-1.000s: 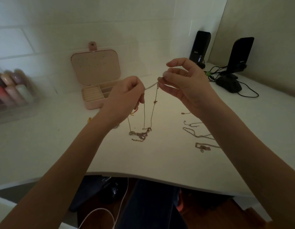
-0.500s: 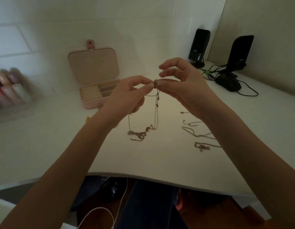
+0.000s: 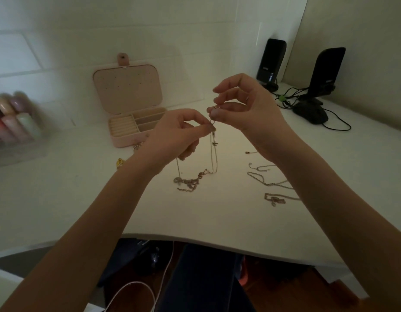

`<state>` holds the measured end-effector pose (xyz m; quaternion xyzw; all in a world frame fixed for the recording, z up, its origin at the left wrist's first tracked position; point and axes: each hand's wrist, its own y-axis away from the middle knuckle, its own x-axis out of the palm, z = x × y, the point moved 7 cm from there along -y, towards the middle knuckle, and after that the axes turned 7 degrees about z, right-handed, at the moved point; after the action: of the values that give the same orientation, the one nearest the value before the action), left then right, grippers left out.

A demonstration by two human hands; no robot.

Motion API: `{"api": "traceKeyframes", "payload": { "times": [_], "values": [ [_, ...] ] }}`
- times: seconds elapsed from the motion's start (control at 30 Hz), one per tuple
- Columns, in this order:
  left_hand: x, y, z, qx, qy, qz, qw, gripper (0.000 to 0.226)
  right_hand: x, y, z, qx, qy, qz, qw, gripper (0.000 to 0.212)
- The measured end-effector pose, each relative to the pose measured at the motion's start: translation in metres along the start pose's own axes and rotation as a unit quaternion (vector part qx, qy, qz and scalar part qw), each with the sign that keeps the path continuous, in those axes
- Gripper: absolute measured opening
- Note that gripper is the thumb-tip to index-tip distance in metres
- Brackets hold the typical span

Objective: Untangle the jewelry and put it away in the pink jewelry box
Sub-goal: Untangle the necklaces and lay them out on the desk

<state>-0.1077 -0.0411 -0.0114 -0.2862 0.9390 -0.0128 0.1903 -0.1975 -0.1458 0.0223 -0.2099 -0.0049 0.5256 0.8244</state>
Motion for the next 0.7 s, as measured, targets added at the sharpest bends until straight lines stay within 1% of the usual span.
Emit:
{"api": "traceKeyframes", "payload": {
  "times": [0.1, 0.17, 0.23, 0.4, 0.53, 0.6, 0.7],
  "values": [
    [-0.006, -0.001, 0.004, 0.009, -0.02, -0.033, 0.999, 0.009, 0.0, 0.002, -0.003, 0.001, 0.022, 0.008, 1.0, 0.033],
    [-0.007, -0.002, 0.005, 0.015, -0.039, -0.034, 0.999, 0.01, 0.0, 0.003, -0.006, 0.003, 0.04, 0.01, 0.999, 0.032],
    [-0.004, -0.002, 0.009, 0.004, -0.034, -0.025, 0.999, 0.012, 0.0, 0.004, -0.009, 0.004, 0.046, 0.008, 0.999, 0.032],
    [0.007, 0.0, 0.015, -0.052, 0.063, 0.016, 0.997, 0.017, 0.0, 0.004, -0.011, 0.008, 0.039, 0.014, 0.999, 0.032],
    [0.011, 0.003, 0.014, -0.058, 0.157, 0.043, 0.985, 0.018, 0.0, 0.003, -0.01, 0.004, 0.035, 0.016, 0.999, 0.032],
    [0.009, 0.002, 0.015, -0.059, 0.151, 0.045, 0.986, 0.015, 0.002, 0.002, -0.009, -0.002, 0.035, 0.026, 0.999, 0.032],
    [0.011, 0.002, 0.012, -0.047, 0.109, 0.061, 0.991, 0.012, 0.006, 0.002, -0.008, -0.006, 0.019, 0.044, 0.999, 0.029]
  ]
}}
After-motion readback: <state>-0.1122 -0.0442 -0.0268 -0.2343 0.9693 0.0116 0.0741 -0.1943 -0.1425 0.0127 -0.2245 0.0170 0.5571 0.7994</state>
